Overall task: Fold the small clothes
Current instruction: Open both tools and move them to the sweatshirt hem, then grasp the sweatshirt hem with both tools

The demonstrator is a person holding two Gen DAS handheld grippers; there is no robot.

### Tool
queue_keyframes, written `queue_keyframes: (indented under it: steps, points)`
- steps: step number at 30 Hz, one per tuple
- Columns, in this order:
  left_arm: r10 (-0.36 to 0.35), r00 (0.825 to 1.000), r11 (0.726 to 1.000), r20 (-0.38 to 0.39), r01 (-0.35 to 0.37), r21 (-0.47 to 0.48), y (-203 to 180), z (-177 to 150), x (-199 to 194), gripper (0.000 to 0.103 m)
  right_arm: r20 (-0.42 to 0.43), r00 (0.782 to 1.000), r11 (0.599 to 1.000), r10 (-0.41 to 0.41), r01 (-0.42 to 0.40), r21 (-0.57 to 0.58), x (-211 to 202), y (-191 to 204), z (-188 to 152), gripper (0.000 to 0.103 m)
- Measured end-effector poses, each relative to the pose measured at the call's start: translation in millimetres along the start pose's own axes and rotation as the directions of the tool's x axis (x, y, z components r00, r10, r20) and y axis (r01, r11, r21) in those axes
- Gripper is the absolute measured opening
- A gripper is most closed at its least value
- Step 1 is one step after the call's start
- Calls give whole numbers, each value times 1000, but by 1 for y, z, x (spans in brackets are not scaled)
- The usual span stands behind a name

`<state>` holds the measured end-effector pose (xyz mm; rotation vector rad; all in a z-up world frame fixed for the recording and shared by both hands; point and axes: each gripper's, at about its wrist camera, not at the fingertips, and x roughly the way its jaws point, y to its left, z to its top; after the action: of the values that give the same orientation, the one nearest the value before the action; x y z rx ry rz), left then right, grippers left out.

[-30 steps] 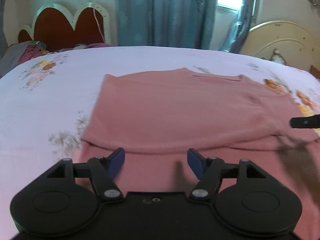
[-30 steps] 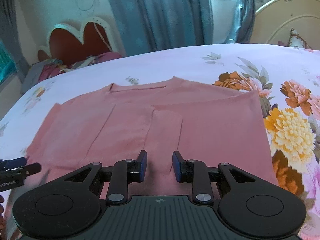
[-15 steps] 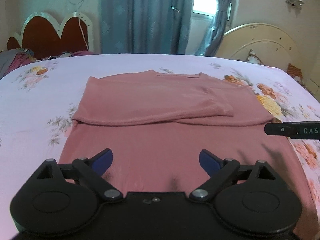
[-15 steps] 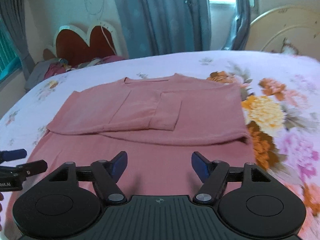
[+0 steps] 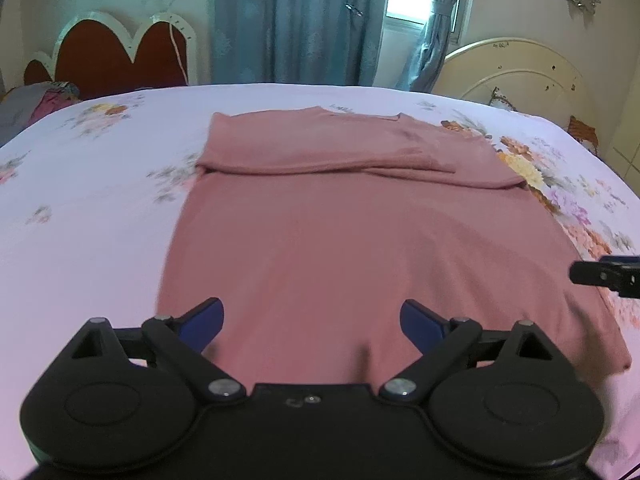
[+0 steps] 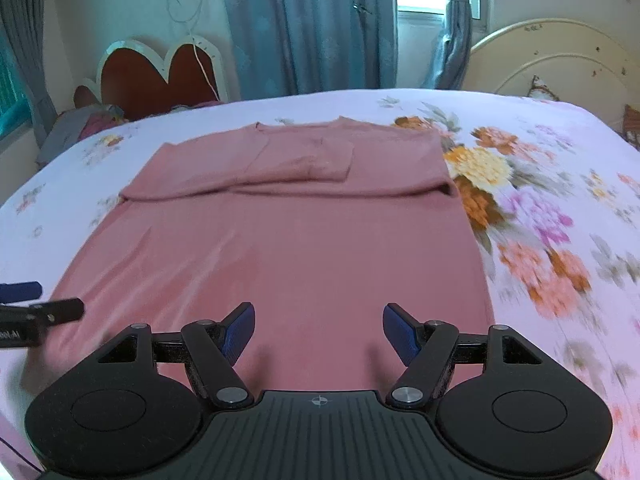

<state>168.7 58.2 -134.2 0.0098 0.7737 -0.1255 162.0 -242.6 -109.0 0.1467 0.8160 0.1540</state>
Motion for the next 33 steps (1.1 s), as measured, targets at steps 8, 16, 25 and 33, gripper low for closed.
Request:
queue_keyframes:
  steps: [8, 16, 25, 33]
  points:
    - [58, 998, 997, -1, -58, -43, 37, -32, -26, 92, -24, 997, 998, -69, 69, 2, -24, -12, -40, 70]
    - [87, 996, 990, -22, -89, -113, 69, -51, -32, 83, -49, 987, 986, -154, 156, 57, -33, -45, -62, 70]
    - [-39, 996, 980, -81, 23, -196, 70, -63, -6, 62, -75, 978, 970, -193, 202, 136, -32, -74, -74, 70]
    - [-83, 995, 975, -59, 69, -209, 69, -60, 6, 34, -101, 989, 969, -108, 127, 212, -22, -75, -79, 34]
